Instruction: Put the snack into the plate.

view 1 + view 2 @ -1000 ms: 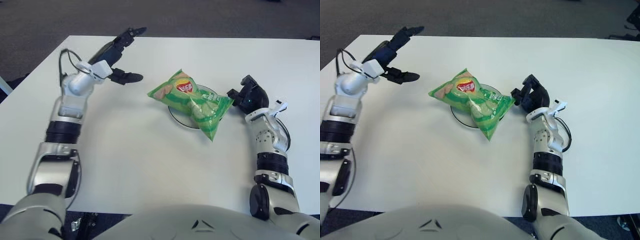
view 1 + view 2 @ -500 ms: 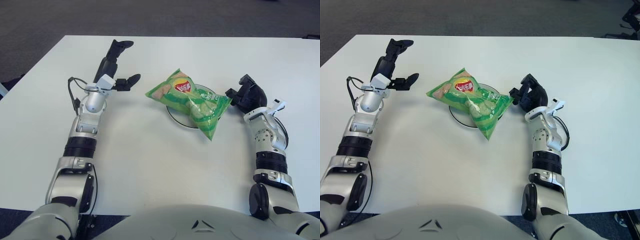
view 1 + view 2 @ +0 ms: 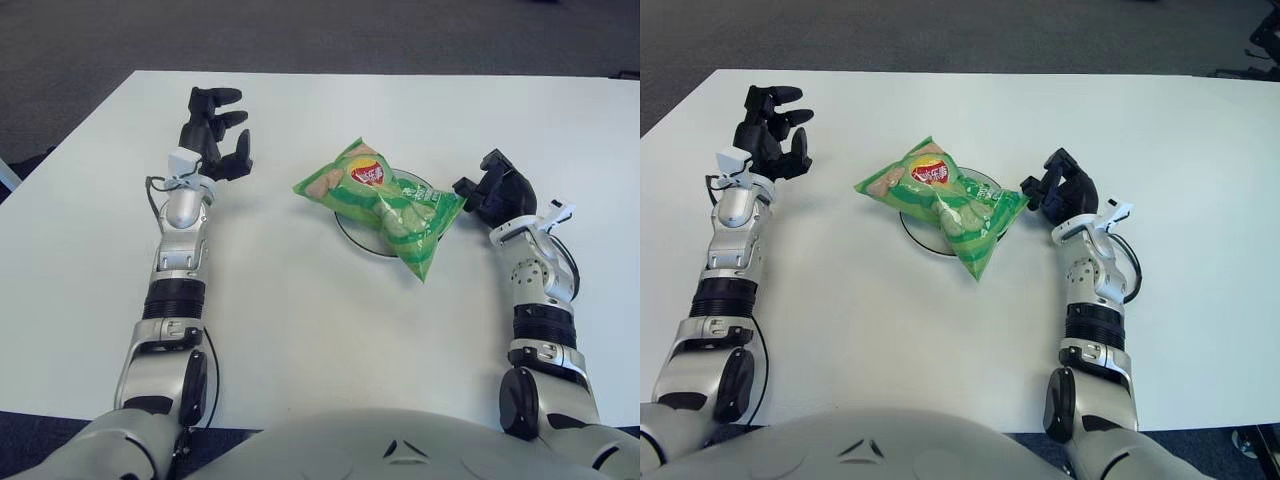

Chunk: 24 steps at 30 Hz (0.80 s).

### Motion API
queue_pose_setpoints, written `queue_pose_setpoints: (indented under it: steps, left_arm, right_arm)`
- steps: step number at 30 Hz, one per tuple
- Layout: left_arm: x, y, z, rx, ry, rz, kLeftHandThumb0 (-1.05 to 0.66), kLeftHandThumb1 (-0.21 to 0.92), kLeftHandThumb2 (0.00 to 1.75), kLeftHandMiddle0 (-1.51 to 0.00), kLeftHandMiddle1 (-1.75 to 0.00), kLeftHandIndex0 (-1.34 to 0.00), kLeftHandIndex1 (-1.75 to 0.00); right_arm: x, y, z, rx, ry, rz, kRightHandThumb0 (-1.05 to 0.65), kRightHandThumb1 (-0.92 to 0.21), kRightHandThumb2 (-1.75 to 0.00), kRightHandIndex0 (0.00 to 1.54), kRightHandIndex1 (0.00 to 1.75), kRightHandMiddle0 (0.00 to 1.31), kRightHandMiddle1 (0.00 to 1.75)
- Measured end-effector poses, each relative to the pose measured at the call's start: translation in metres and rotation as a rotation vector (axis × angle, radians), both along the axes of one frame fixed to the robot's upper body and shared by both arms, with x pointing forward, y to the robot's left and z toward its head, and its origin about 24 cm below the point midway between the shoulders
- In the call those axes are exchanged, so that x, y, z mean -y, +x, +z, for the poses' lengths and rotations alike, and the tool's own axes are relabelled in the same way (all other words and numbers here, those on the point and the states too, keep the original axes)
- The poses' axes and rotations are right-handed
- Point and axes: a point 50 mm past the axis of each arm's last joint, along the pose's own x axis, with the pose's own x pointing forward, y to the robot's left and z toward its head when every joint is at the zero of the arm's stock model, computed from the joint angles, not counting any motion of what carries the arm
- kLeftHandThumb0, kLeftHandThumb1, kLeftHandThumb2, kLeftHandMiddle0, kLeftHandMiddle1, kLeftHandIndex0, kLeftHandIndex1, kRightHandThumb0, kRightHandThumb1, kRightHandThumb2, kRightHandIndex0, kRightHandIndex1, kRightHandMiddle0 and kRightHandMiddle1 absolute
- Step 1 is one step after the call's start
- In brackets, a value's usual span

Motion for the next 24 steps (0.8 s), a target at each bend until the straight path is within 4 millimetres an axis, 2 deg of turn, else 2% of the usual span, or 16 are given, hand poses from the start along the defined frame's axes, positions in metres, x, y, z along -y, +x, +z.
queue_pose_setpoints:
  steps: [2,9,12,17,24]
  left_arm:
    - [0.001,0.000,-0.005,-0.022,-0.030,-0.010,-0.05,0.46,1.10,-0.56,-1.53,-0.34,-1.74]
    - [0.003,0.000,-0.020,-0.097,-0.076,-0.032,-0.01,0.27,1.36,-0.69,-1.68,-0.40,-1.74]
    - [0.004,-0.002,-0.028,-0.139,-0.107,-0.036,-0.02,0.14,1.51,-0.78,-1.73,-0.51,-1.70]
    - [0.009,-0.007,-0.044,-0.208,-0.143,-0.040,-0.02,-0.01,1.67,-0.88,-1.74,-0.64,-1.66]
    - [0.011,-0.010,-0.047,-0.227,-0.145,-0.033,-0.01,-0.08,1.74,-0.93,-1.75,-0.71,-1.64]
  right_arm:
    - [0.000,0.000,0.000,0.000,0.000,0.001,-0.53,-0.20,-1.46,1.41,1.75,0.71,1.75]
    - [0.000,0.000,-0.001,-0.001,0.001,0.003,-0.53,-0.20,-1.46,1.41,1.75,0.71,1.75]
    - [0.000,0.000,-0.001,-0.001,0.001,0.003,-0.53,-0.20,-1.46,1.41,1.75,0.71,1.75]
    - [0.000,0.000,-0.001,-0.001,0.001,0.002,-0.53,-0.20,-1.46,1.40,1.75,0.71,1.75]
    - [0.000,-0.001,-0.001,0.004,-0.002,-0.003,-0.53,-0.20,-1.46,1.40,1.75,0.71,1.75]
